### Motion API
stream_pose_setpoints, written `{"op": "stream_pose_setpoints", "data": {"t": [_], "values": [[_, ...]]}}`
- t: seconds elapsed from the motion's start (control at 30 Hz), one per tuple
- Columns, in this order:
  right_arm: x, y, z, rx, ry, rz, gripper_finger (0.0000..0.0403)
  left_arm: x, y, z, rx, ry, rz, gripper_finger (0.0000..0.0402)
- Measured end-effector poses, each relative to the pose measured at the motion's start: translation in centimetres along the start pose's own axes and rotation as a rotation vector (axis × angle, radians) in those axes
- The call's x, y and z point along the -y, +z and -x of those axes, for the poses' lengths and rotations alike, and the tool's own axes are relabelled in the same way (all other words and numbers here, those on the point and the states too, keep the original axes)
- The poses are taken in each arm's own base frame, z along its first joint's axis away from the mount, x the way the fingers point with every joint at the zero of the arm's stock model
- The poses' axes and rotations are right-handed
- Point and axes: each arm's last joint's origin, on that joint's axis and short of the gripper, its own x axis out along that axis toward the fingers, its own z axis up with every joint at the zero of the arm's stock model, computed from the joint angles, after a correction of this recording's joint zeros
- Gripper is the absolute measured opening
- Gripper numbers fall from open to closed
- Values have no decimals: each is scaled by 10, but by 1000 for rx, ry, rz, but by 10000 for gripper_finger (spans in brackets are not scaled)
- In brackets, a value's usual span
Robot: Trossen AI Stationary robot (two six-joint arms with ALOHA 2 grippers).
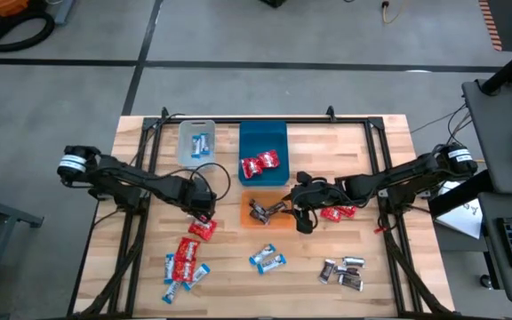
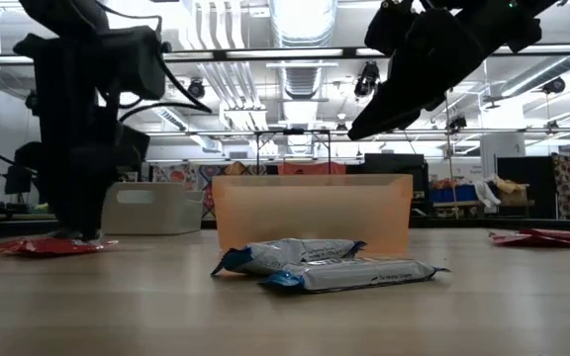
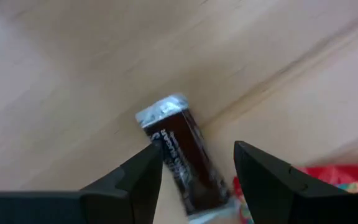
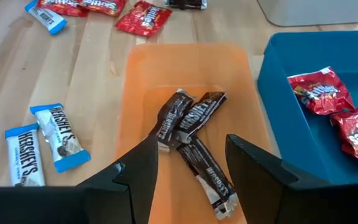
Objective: Sort candy
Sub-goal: Put the brown chocolate bar into the orange bin
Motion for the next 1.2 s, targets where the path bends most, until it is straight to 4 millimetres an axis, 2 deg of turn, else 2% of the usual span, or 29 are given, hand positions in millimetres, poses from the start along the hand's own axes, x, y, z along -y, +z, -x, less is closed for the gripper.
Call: {"op": "stream_pose_setpoints", "data": {"t": [0.3, 0.47, 0.6, 0.8, 0.87, 0.97, 1.2], "values": [[0, 0, 0, 1, -4, -3, 178, 6, 1, -16, -4, 65, -7, 181], [0, 0, 0, 1, -5, -3, 178, 7, 1, -17, -1, 66, -8, 167], [0, 0, 0, 2, -5, -3, 178, 7, 1, -15, 9, 43, -3, 126], [0, 0, 0, 2, -5, 18, 178, 6, 2, -12, 15, 26, -10, 28], [0, 0, 0, 2, -5, 37, 178, 6, 2, -9, 15, 17, -16, 11], [2, 2, 2, 11, -9, 66, 178, 4, 1, -3, -12, -13, -30, 17], [4, 8, 11, 53, -14, 115, 178, 7, 5, 28, -17, -206, -102, 10]]}}
